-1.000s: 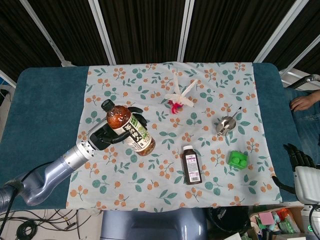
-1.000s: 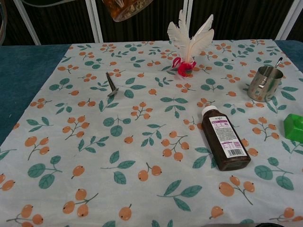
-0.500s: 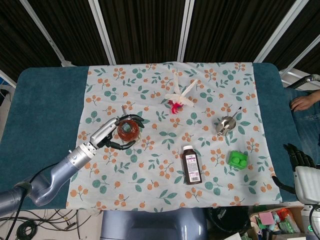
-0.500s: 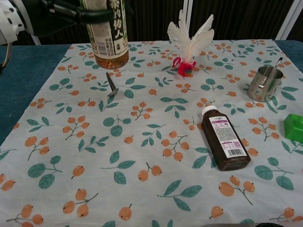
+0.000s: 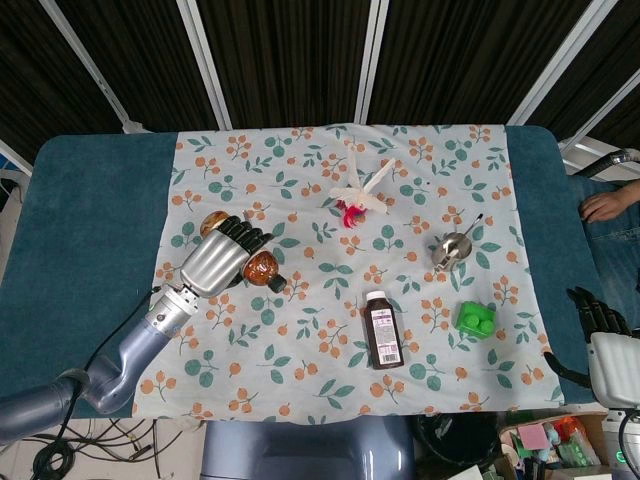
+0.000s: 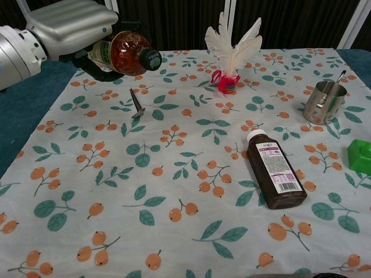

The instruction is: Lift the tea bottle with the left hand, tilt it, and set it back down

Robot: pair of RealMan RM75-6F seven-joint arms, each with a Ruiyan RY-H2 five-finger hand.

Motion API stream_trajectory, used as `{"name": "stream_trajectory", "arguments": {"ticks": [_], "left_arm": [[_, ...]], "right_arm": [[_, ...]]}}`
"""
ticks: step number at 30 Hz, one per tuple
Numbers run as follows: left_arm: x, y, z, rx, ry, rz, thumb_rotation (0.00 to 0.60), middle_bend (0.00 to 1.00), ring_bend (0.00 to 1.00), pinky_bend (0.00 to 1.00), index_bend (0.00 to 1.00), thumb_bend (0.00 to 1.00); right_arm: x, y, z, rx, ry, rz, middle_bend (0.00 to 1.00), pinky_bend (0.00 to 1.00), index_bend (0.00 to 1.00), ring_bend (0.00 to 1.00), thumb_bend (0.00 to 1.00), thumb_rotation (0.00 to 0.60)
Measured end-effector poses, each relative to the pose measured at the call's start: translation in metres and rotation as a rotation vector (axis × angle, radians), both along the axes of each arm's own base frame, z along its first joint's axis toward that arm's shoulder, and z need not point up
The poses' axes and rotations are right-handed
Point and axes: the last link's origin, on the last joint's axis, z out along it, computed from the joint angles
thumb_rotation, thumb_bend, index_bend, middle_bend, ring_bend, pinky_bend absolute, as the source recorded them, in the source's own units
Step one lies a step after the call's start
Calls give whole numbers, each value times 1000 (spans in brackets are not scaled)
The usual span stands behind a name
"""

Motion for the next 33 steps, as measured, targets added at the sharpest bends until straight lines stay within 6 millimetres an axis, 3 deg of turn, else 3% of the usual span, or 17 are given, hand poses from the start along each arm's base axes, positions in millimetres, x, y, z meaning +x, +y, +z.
{"name": "stream_trajectory", "arguments": {"ticks": [6, 18, 25, 33], "left_arm": [[18, -6, 12, -158, -215, 82, 600, 315, 258, 358, 282, 563], [47, -18, 67, -881, -1149, 377, 600, 306, 258, 381, 237, 563], [39, -20, 97, -1249, -1553, 447, 600, 311, 258, 389, 246, 563], [18, -17, 96, -1396, -1648, 546, 600, 310, 258, 389, 256, 563]], "right_arm": [[1, 0, -1, 2, -1, 3, 77, 165, 116, 136, 114, 600], [1, 0, -1, 0, 0, 2, 77, 165, 116, 136, 114, 600], [1, 0, 0, -2, 0, 0, 76, 165, 116, 136, 115, 600], [1, 0, -1, 0, 1, -2, 76, 165, 116, 136, 114, 600]]}}
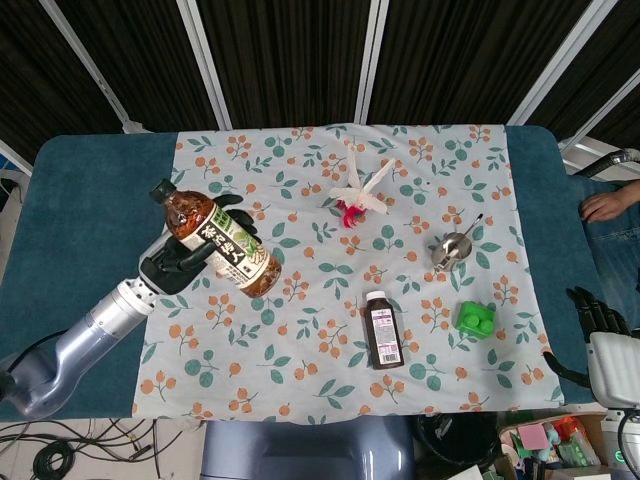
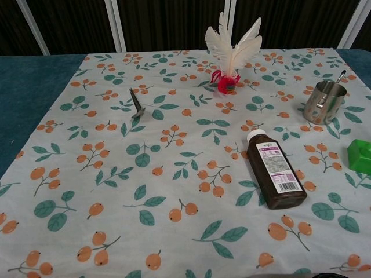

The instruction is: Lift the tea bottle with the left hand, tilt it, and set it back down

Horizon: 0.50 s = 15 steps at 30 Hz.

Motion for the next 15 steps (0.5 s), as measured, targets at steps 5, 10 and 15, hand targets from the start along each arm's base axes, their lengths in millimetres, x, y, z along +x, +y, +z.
{"name": "stream_trajectory", "arguments": {"ticks": [5, 10, 15], "left_arm": [[-11, 2, -14, 70, 141, -10, 600, 308, 258, 389, 256, 563], [-22, 3, -34, 306, 445, -92, 600, 309, 258, 388, 259, 563], [-31, 1, -57, 621, 826, -228, 600, 307, 257, 388, 258, 563]], "right_arm": [[0, 0, 0, -1, -1, 0, 77, 165, 116, 136, 114, 600], [0, 0, 0, -1, -2, 0, 77, 165, 116, 136, 114, 600], [0, 0, 0, 0, -3, 1, 77, 165, 116, 136, 114, 600]]}}
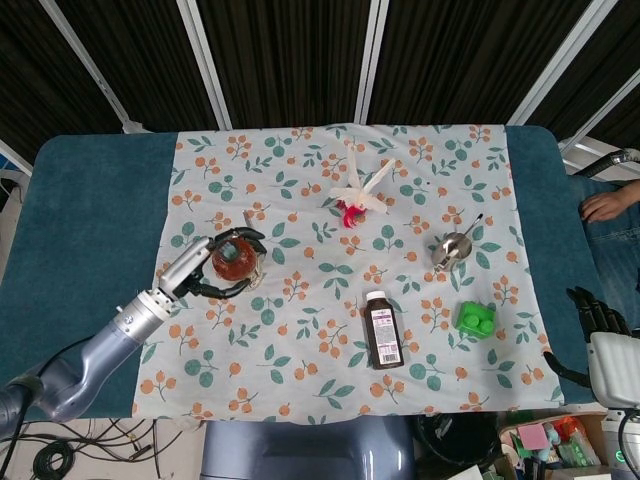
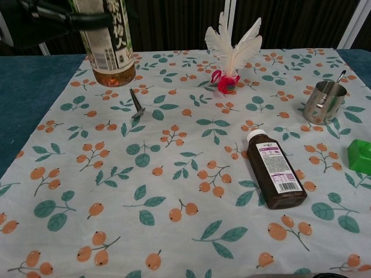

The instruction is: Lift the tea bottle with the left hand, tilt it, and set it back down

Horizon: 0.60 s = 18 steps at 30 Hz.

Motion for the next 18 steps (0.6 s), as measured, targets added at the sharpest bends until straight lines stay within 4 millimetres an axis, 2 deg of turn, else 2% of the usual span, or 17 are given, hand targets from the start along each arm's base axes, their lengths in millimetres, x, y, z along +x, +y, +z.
{"name": "stream_trajectory", "arguments": {"ticks": [4, 9, 14, 18], "left_arm": [[-2, -4, -15, 201, 262, -108, 600, 306, 258, 388, 257, 563], [-4, -9, -28, 298, 392, -161, 600, 304, 258, 388, 256, 561], [-6, -15, -39, 246, 329, -123, 600, 303, 258, 388, 256, 560], [-10, -19, -48, 107, 148, -32, 600, 303, 258, 388, 256, 559]], "right_arm": [[0, 0, 0, -1, -1, 0, 77, 165, 116, 136, 115, 600], [0, 0, 0, -2, -1, 0, 76, 165, 116, 136, 115, 600], [0, 0, 0, -1, -3, 0, 77, 165, 116, 136, 116, 600], [0, 0, 0, -1, -2, -1, 76, 165, 116, 136, 116, 600]]}}
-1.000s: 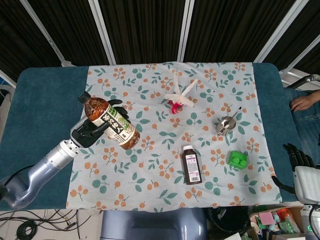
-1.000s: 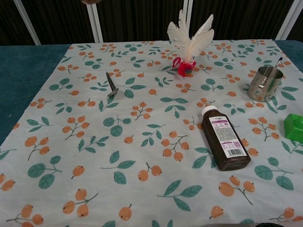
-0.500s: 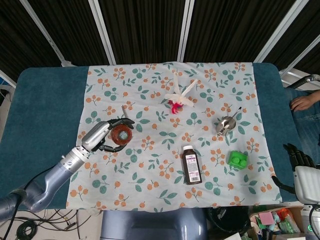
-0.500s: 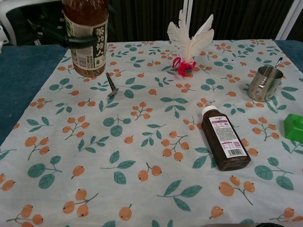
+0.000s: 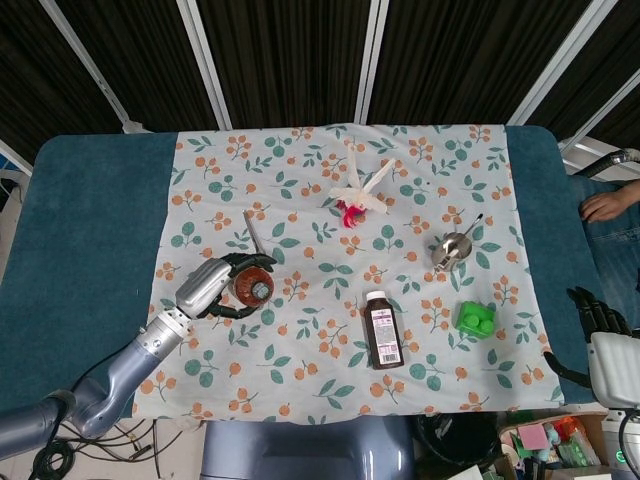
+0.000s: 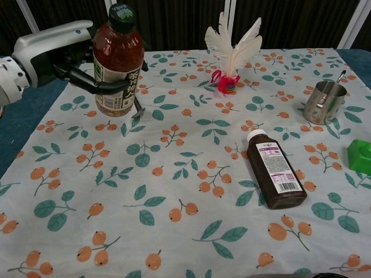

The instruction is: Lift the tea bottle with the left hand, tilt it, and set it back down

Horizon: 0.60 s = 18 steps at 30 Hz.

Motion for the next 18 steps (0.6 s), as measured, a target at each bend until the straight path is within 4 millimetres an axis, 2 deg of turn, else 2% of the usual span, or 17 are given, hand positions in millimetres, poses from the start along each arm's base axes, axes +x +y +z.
{"name": "stream_trajectory", "arguments": {"ticks": [4, 7, 18], "left_arm": [[-6, -3, -10, -166, -226, 116, 600, 302, 258, 388, 256, 559], [-13, -4, -19, -238, -318, 172, 600, 301, 258, 387, 255, 559], [-32, -3, -45, -250, -312, 213, 600, 292, 253, 385, 252, 553]], "right_arm": [[0, 0, 0, 0, -1, -1, 77, 165, 116, 137, 116, 600], [0, 0, 0, 1, -1, -1, 77, 165, 116, 137, 115, 600], [-1, 0, 0, 0, 0, -1, 77, 165, 116, 136, 115, 600]]}}
